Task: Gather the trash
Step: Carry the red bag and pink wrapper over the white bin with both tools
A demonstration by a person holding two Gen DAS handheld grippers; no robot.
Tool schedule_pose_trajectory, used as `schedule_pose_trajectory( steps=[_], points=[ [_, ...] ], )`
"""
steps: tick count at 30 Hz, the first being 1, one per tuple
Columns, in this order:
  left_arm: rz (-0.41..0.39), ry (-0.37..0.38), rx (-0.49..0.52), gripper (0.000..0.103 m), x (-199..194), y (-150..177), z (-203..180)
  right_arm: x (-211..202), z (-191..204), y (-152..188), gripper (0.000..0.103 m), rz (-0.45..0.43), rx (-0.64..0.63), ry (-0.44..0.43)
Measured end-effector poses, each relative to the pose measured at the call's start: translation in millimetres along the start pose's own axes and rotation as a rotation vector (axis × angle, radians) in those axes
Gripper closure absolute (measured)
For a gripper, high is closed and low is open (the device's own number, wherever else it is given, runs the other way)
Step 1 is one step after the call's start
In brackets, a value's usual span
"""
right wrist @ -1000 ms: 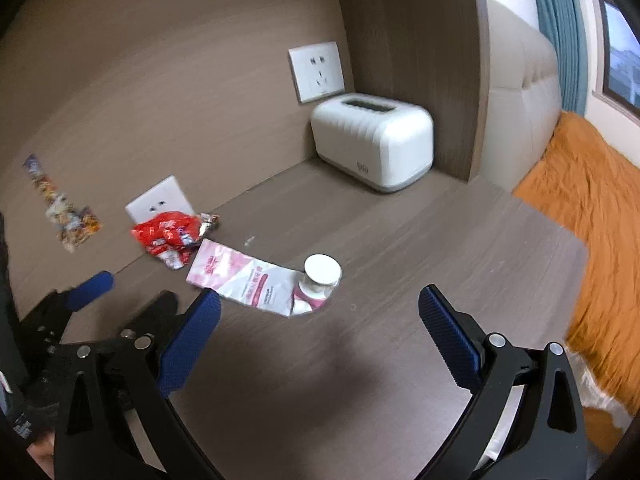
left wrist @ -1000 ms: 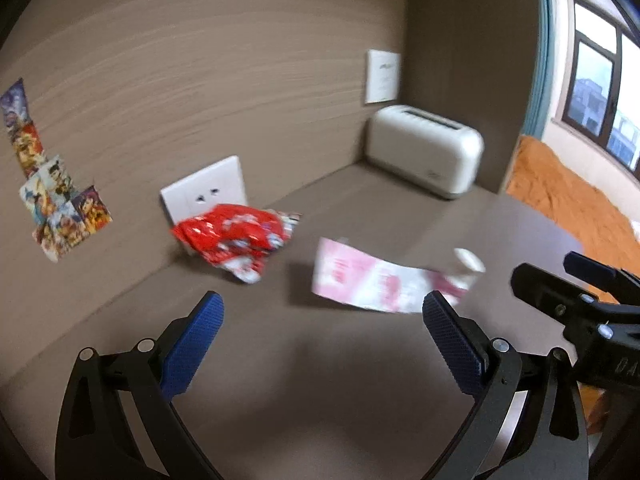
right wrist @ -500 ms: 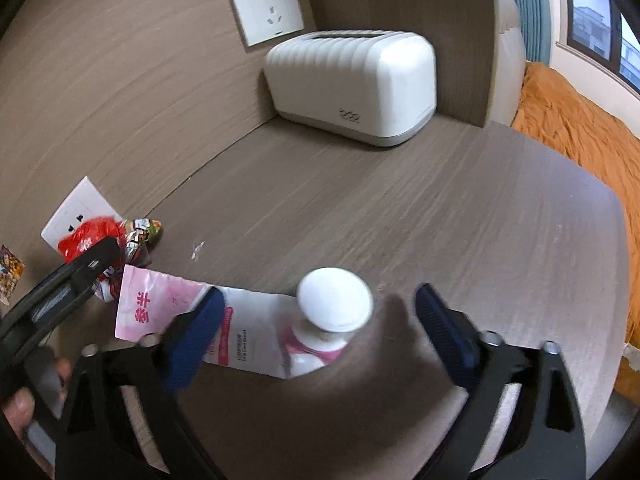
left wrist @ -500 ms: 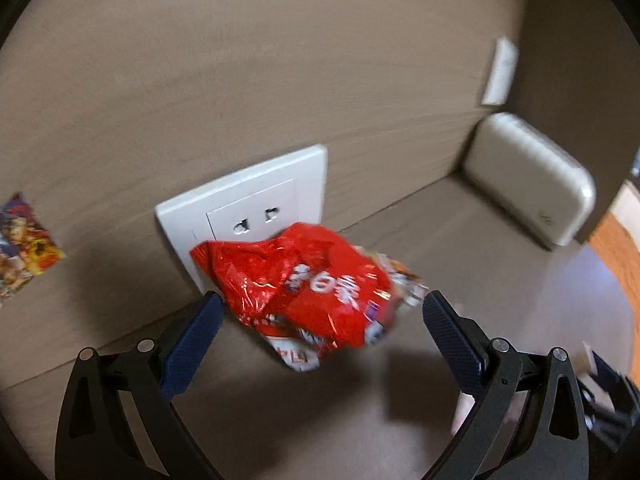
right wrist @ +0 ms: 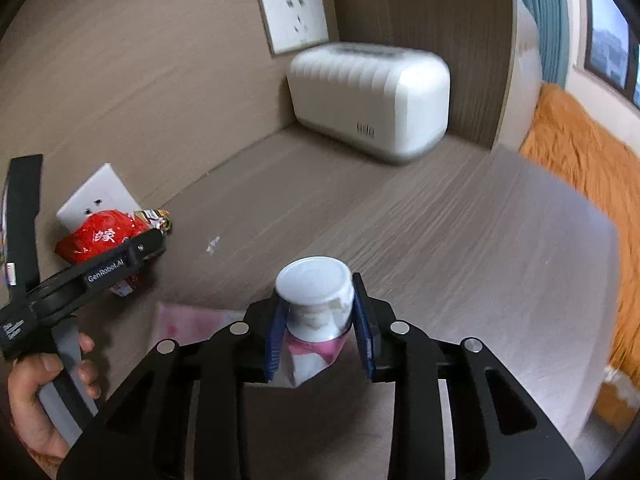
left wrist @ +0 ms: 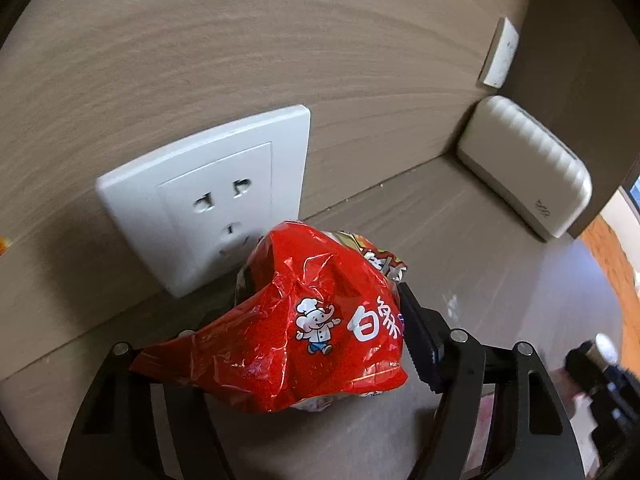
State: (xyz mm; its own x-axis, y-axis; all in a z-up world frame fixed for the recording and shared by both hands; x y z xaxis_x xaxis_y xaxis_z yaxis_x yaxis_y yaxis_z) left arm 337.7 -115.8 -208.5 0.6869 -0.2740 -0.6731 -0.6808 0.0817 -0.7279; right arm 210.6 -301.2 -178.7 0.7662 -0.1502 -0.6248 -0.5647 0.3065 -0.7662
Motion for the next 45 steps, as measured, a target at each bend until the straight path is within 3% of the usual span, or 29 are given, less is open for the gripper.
schedule_pose_trajectory(
  steps=[8,18,34,45],
  points=[
    [-0.02,0.034,0.02,0.033,-49.6,12.4,-20.3,-61.2,-19.3,-5.7,0.072,-0.106,-0.113,0.004],
    [0.018,0.151,0.155,0.033,-116.0,57.1,-101.9,-137.5,-87.9,10.4,0.072,-0.184,-0.103,0.093],
    [0.096,0.403,0.474,0.033,-170.9,151.4,-278.0,-238.9,-236.5,88.3,0.072,-0.125,0.082,0.365],
    [0.207,0.514,0.65,0.033,-191.9,244.0,-363.8,-267.4,-291.7,150.8,0.072,-0.045,0.137,0.485]
  ],
)
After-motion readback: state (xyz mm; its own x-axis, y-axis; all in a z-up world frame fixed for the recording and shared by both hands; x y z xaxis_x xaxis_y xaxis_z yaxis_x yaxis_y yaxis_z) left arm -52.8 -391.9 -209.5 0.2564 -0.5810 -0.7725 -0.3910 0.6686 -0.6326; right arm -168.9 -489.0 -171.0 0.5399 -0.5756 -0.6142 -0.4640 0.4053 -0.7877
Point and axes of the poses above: each gripper's, at about its wrist camera, not at the fingertips, and x roughly the way its jaws point, z to its left, y to its underside, the point moved 3 cm from there along x, roughly the way its jaws point, and after that the axes turned 8 degrees about -z, right-handed, at the moved point
